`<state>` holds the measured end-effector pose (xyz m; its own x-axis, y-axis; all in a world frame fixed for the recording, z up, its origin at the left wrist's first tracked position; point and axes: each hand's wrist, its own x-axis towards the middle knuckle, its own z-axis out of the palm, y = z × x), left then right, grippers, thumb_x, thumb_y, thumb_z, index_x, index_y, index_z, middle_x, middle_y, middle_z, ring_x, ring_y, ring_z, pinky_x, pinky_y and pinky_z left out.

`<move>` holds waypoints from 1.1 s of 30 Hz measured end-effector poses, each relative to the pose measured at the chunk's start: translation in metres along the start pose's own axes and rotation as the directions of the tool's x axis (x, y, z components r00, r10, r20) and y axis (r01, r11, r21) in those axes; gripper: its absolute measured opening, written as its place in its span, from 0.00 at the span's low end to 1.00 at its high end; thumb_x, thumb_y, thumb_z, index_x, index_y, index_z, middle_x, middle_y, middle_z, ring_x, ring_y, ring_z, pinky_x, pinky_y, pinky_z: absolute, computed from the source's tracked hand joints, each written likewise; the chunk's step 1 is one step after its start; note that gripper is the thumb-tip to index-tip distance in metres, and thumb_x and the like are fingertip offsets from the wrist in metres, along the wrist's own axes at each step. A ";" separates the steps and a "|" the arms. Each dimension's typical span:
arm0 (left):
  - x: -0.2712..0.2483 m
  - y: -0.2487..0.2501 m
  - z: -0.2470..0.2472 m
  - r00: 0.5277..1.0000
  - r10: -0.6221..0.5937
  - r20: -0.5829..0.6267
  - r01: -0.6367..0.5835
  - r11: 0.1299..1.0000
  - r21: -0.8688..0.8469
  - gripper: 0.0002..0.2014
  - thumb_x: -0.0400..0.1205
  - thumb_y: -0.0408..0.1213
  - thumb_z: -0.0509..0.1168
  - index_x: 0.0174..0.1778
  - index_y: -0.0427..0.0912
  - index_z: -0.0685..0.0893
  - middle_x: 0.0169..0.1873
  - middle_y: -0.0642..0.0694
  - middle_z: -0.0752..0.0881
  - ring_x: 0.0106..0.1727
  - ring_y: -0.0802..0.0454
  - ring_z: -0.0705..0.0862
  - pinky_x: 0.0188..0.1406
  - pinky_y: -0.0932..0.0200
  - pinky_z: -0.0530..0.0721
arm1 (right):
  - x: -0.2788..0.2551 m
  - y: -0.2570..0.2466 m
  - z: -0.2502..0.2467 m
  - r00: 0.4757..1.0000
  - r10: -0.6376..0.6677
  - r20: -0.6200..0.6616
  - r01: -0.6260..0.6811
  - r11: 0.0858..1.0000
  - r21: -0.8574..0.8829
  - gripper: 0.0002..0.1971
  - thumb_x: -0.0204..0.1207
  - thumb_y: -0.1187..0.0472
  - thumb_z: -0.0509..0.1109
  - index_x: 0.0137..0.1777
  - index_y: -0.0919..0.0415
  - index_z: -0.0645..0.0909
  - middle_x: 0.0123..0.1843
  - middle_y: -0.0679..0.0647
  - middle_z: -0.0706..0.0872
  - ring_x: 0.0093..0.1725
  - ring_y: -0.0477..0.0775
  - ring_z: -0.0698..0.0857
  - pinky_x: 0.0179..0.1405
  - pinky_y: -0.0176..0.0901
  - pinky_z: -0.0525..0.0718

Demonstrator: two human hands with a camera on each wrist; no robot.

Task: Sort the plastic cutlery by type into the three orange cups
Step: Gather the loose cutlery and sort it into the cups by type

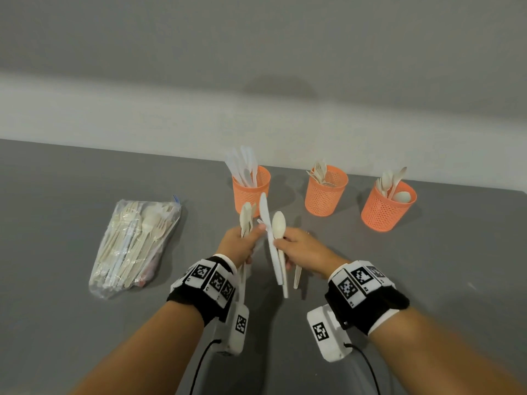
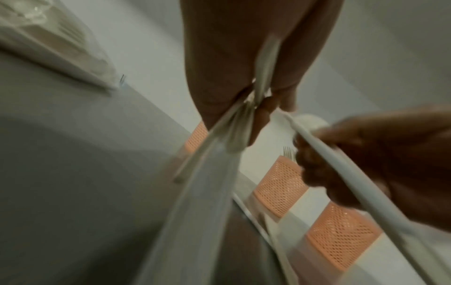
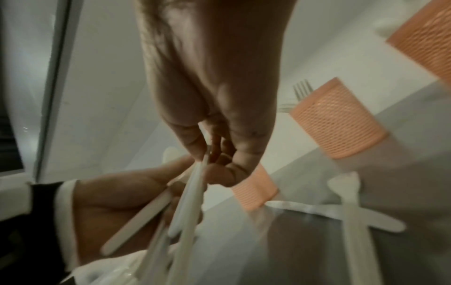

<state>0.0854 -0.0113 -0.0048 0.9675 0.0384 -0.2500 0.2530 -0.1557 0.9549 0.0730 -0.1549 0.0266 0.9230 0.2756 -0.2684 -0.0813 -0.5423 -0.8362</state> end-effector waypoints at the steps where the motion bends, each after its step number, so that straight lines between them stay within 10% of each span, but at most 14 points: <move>1: -0.002 0.001 0.003 1.000 0.014 0.011 -0.014 0.999 -0.047 0.16 0.80 0.46 0.65 0.30 0.40 0.75 0.17 0.49 0.72 0.20 0.53 0.70 0.19 0.63 0.73 | 0.001 -0.005 0.005 1.000 -0.024 0.020 0.023 0.999 0.044 0.07 0.82 0.65 0.57 0.53 0.63 0.77 0.36 0.55 0.82 0.31 0.50 0.82 0.25 0.33 0.81; 5: -0.006 0.001 0.009 0.988 0.055 0.145 -0.030 0.986 -0.165 0.15 0.81 0.47 0.63 0.37 0.39 0.81 0.15 0.53 0.81 0.18 0.60 0.79 0.27 0.63 0.78 | 0.007 -0.017 0.014 0.995 -0.045 0.092 0.020 0.967 0.253 0.15 0.82 0.71 0.57 0.66 0.71 0.74 0.53 0.62 0.84 0.45 0.59 0.85 0.43 0.40 0.86; 9: -0.006 -0.005 0.006 0.984 -0.006 0.177 0.056 0.960 -0.274 0.09 0.80 0.42 0.66 0.38 0.41 0.83 0.19 0.51 0.79 0.20 0.59 0.76 0.21 0.64 0.74 | 0.006 -0.019 0.004 0.977 -0.069 0.201 -0.008 0.932 0.362 0.13 0.78 0.80 0.56 0.56 0.69 0.77 0.50 0.59 0.82 0.53 0.58 0.85 0.57 0.41 0.84; 14: -0.004 -0.005 -0.006 0.996 -0.078 0.048 0.091 0.919 -0.383 0.10 0.82 0.33 0.63 0.33 0.40 0.75 0.15 0.51 0.77 0.13 0.59 0.70 0.16 0.66 0.73 | 0.021 -0.010 -0.030 0.993 -0.052 -0.107 0.042 0.994 -0.100 0.17 0.76 0.77 0.58 0.60 0.67 0.82 0.35 0.52 0.80 0.28 0.43 0.81 0.29 0.28 0.80; 17: -0.001 -0.004 -0.018 0.995 -0.096 -0.007 0.084 0.908 -0.411 0.16 0.81 0.34 0.64 0.28 0.42 0.70 0.12 0.53 0.71 0.12 0.60 0.66 0.15 0.68 0.70 | 0.024 0.017 -0.040 0.999 0.043 0.019 -0.026 0.849 -0.527 0.15 0.74 0.74 0.62 0.54 0.61 0.86 0.45 0.58 0.87 0.42 0.54 0.85 0.37 0.35 0.76; 22: 0.001 0.001 -0.021 0.996 -0.082 -0.014 0.068 0.899 -0.432 0.15 0.81 0.34 0.64 0.28 0.42 0.71 0.11 0.53 0.71 0.12 0.61 0.65 0.14 0.67 0.70 | 0.018 0.045 -0.023 0.958 0.260 -0.121 -0.286 0.833 -0.474 0.08 0.75 0.61 0.68 0.37 0.60 0.73 0.26 0.53 0.78 0.20 0.51 0.77 0.13 0.33 0.72; 29: 0.001 0.000 -0.019 0.997 -0.072 0.000 0.066 0.914 -0.399 0.15 0.81 0.34 0.64 0.29 0.41 0.71 0.12 0.53 0.71 0.13 0.60 0.66 0.16 0.67 0.71 | 0.031 0.048 -0.021 0.931 0.257 -0.260 -0.362 0.748 -0.557 0.17 0.75 0.66 0.66 0.63 0.70 0.74 0.61 0.63 0.82 0.61 0.64 0.81 0.52 0.48 0.79; 33: 0.002 -0.001 -0.020 0.995 -0.096 -0.009 0.085 0.914 -0.397 0.14 0.81 0.34 0.65 0.30 0.41 0.72 0.12 0.53 0.71 0.13 0.60 0.67 0.16 0.65 0.72 | 0.041 0.037 -0.011 0.943 0.218 -0.250 -0.319 0.805 -0.500 0.14 0.77 0.72 0.61 0.60 0.75 0.77 0.61 0.69 0.83 0.63 0.67 0.81 0.44 0.44 0.80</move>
<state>0.0873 0.0083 -0.0032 0.9386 0.0625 -0.3394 0.3141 0.2524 0.9152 0.1120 -0.1720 -0.0104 0.9470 -0.0572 -0.3161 -0.1720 -0.9213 -0.3487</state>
